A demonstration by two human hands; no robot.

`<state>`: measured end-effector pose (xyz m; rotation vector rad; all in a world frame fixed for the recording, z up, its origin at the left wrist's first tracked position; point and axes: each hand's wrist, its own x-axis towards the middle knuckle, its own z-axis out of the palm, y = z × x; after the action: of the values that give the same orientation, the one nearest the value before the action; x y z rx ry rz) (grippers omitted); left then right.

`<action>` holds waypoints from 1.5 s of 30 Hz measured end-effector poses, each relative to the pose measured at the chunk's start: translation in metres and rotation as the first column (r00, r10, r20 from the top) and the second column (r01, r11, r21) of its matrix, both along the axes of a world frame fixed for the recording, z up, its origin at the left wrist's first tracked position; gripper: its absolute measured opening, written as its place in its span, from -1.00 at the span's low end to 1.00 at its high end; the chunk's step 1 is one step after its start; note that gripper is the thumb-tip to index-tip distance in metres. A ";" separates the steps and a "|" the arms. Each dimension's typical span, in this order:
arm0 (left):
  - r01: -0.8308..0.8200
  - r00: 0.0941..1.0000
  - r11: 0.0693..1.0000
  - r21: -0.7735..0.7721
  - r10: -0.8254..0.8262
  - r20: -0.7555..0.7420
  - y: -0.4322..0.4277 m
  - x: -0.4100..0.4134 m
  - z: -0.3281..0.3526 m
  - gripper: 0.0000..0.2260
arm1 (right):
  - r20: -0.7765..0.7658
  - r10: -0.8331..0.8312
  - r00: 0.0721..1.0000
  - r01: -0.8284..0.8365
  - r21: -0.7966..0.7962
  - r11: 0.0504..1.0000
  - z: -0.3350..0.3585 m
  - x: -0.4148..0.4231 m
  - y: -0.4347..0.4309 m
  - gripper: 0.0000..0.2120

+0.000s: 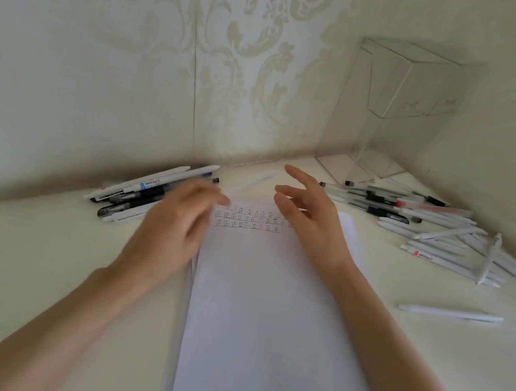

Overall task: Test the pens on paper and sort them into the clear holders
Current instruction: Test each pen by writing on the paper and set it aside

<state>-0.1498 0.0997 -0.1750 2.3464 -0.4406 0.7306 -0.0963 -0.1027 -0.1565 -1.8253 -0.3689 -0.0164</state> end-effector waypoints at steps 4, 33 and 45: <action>-0.428 0.904 0.903 -0.040 0.428 -0.013 0.030 0.006 0.002 -0.76 | 0.137 -0.150 0.979 0.178 -0.223 0.958 -0.007 0.012 -0.009 -0.68; 0.226 0.962 0.950 0.215 -0.182 -0.205 -0.020 -0.004 -0.014 -0.70 | 0.508 -0.236 0.829 0.556 -0.697 0.453 -0.026 0.053 -0.064 -0.76; -0.032 0.993 0.997 -0.066 0.024 -0.120 -0.023 -0.010 0.000 -0.53 | 0.113 -0.107 0.988 0.078 0.233 0.969 0.022 -0.019 0.004 -0.91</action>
<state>-0.1599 0.0768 -0.1746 2.3215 -0.3266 0.6054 -0.1149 -0.0983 -0.1345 -1.6161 -0.3543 -0.2307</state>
